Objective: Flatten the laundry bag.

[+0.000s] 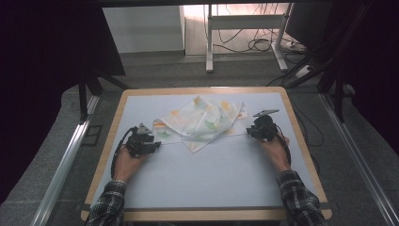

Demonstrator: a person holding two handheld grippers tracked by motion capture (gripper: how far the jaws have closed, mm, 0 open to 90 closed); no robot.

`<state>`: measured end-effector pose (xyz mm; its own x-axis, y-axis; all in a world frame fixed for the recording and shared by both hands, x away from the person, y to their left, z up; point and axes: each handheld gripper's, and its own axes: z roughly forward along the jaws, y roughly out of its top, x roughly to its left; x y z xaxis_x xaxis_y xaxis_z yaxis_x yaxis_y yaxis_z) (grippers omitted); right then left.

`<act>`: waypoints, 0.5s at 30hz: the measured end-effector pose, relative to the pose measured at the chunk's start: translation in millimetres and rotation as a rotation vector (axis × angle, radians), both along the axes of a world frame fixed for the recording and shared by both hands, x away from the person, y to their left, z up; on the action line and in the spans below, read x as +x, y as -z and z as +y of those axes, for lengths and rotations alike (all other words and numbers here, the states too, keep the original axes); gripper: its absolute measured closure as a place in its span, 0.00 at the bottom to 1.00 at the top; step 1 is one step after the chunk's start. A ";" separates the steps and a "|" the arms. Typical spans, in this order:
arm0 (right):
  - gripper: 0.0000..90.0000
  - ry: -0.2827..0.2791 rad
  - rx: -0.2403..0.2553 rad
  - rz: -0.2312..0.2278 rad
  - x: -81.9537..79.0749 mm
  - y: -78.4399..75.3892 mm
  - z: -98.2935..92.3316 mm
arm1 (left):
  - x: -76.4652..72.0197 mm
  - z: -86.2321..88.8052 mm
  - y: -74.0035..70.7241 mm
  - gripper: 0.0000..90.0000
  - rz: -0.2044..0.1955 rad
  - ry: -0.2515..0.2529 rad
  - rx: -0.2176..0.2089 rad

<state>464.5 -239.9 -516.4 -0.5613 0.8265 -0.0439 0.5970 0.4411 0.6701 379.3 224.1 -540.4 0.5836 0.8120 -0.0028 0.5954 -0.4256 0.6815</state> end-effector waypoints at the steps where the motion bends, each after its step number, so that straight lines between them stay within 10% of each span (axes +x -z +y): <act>1: 0.85 -0.003 0.003 0.005 -0.1 -0.2 -0.2 | 0.3 -0.2 -0.2 0.70 0.005 0.005 -0.003; 7: 0.97 -0.007 -0.002 0.014 -0.3 -1.2 0.8 | 5.5 -1.7 -1.0 0.94 0.044 0.022 -0.047; 15: 0.97 -0.024 -0.026 0.015 -5.4 -4.5 2.8 | 4.6 -4.3 -3.1 0.97 0.048 0.014 -0.030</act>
<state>459.1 -237.0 -512.0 -0.5819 0.8113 -0.0563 0.5961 0.4725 0.6491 383.9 219.8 -537.3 0.5933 0.8031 -0.0554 0.6217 -0.4134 0.6653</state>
